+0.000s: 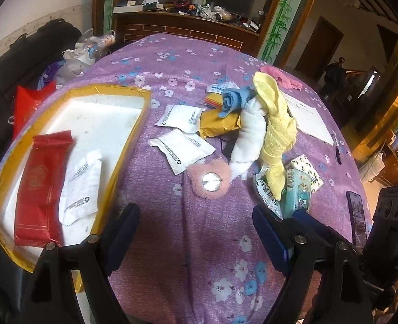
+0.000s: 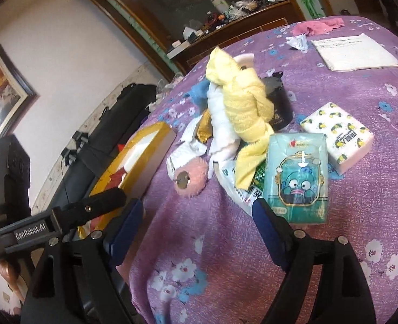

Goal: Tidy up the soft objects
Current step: 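Withdraw both tools from the tray back over the remaining items, then grasp the pink fuzzy badge with the left tool while the right tool grasps the blue cartoon tissue pack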

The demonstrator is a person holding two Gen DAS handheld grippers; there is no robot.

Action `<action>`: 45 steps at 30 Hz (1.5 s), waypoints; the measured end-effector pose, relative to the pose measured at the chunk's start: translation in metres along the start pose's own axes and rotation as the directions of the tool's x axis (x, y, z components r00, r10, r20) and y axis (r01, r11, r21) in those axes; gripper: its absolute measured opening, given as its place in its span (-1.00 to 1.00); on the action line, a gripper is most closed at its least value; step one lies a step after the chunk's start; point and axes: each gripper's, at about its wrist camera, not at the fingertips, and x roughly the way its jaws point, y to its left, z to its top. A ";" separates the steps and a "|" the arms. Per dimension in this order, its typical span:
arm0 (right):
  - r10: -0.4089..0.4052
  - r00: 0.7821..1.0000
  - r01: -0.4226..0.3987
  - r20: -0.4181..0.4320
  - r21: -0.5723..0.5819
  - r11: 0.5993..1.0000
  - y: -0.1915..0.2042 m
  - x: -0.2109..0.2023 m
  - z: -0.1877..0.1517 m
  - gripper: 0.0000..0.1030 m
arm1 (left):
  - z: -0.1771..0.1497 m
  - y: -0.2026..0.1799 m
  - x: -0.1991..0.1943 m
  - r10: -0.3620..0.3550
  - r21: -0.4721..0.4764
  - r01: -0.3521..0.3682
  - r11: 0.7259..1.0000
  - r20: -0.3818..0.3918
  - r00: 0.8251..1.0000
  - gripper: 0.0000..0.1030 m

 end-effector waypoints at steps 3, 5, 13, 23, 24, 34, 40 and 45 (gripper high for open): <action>-0.034 0.999 0.034 -0.009 -0.017 0.999 0.000 0.003 -0.001 0.60 | 0.000 0.001 0.002 -0.005 -0.013 0.005 1.000 -0.006 1.000 0.70; -0.034 0.999 0.034 -0.013 -0.005 0.999 -0.004 0.004 -0.001 0.60 | 0.000 0.002 0.005 -0.009 -0.016 0.009 1.000 -0.021 1.000 0.70; -0.033 0.999 0.033 0.002 0.017 0.999 -0.011 0.000 0.003 0.60 | 0.000 0.007 0.007 -0.033 -0.042 0.031 0.999 -0.033 0.999 0.70; -0.071 0.997 0.070 0.023 0.047 0.996 -0.022 -0.010 0.006 0.62 | -0.006 0.005 0.007 -0.047 -0.045 0.045 0.998 -0.032 0.998 0.70; -0.081 0.996 0.080 0.026 0.049 0.996 -0.023 -0.011 0.006 0.62 | -0.006 0.005 0.008 -0.050 -0.046 0.048 0.998 -0.038 0.998 0.70; -0.235 0.972 0.230 0.022 0.143 0.963 -0.055 -0.010 0.022 0.66 | 0.004 -0.003 0.029 -0.043 0.023 0.044 0.999 -0.034 0.999 0.70; -0.286 0.958 0.281 0.006 0.169 0.945 -0.058 0.002 0.022 0.65 | 0.027 -0.010 0.070 -0.019 0.083 0.022 0.996 -0.038 0.999 0.70; -0.320 0.947 0.320 -0.022 0.132 0.938 -0.052 0.009 0.018 0.12 | 0.032 -0.015 0.107 -0.033 0.073 0.042 0.996 -0.113 0.993 0.56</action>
